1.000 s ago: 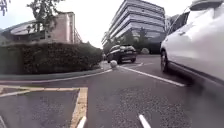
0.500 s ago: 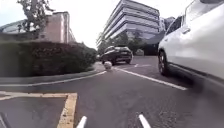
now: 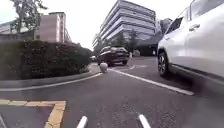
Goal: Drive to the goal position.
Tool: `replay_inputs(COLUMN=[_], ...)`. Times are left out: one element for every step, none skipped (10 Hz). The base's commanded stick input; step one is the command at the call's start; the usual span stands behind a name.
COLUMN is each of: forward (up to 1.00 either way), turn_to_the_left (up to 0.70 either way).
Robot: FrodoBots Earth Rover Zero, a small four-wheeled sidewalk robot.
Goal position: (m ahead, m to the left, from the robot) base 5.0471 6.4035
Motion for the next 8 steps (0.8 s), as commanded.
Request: replay_inputs(forward=[0.70, 0.70, 0.70, 0.70, 0.70, 0.70, 0.70, 0.70], turn_to_the_left=[0.00, 0.00, 0.00, 0.00, 0.00, 0.00, 0.00, 0.00])
